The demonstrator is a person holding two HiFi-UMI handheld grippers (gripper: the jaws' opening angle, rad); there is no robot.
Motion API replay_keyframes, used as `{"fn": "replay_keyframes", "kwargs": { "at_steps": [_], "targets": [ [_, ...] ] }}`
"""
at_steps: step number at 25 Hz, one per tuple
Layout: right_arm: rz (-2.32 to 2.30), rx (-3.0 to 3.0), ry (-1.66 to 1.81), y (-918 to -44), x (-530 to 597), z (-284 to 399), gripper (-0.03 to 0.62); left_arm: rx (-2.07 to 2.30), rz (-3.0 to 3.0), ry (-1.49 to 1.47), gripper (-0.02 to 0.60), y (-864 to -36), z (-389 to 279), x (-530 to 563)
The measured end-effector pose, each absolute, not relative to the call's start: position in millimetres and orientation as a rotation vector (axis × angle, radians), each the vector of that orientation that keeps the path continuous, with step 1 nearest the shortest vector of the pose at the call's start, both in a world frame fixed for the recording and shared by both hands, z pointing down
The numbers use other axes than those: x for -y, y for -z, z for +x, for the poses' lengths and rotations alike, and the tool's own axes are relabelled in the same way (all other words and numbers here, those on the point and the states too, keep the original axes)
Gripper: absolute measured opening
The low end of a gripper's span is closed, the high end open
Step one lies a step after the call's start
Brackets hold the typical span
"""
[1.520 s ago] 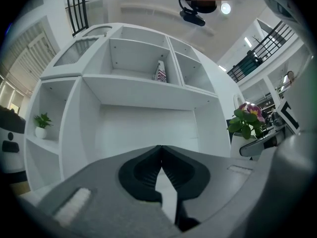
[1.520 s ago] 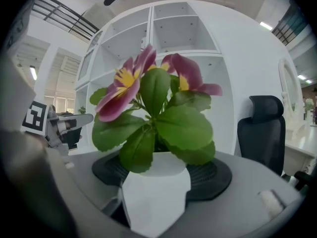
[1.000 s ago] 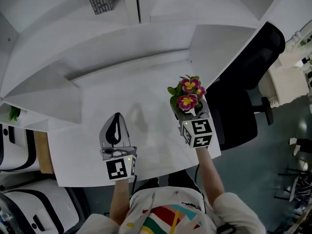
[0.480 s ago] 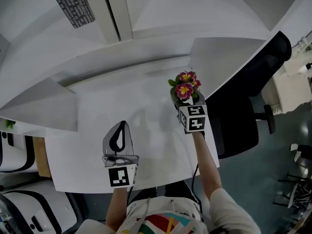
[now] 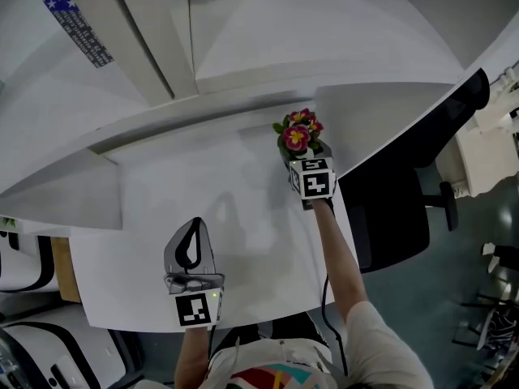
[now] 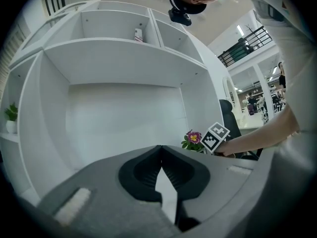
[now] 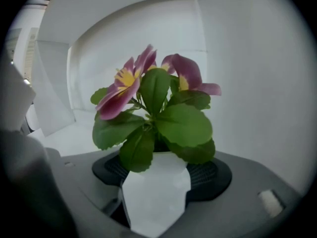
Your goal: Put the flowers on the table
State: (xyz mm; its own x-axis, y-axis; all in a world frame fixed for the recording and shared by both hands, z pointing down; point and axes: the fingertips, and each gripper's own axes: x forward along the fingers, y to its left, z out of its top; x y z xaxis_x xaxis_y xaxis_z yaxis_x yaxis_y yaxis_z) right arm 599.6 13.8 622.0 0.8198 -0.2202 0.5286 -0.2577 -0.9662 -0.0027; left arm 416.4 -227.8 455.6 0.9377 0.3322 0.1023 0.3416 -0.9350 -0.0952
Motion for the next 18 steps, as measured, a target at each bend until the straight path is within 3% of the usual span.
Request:
{"fn": "replay_keyframes", "kwargs": {
  "at_steps": [18],
  "targets": [
    [2.947, 0.317, -0.907, -665, -29, 633, 0.328, 0.424, -2.963, 0.262, 0.005, -494, 410, 245]
  ]
}}
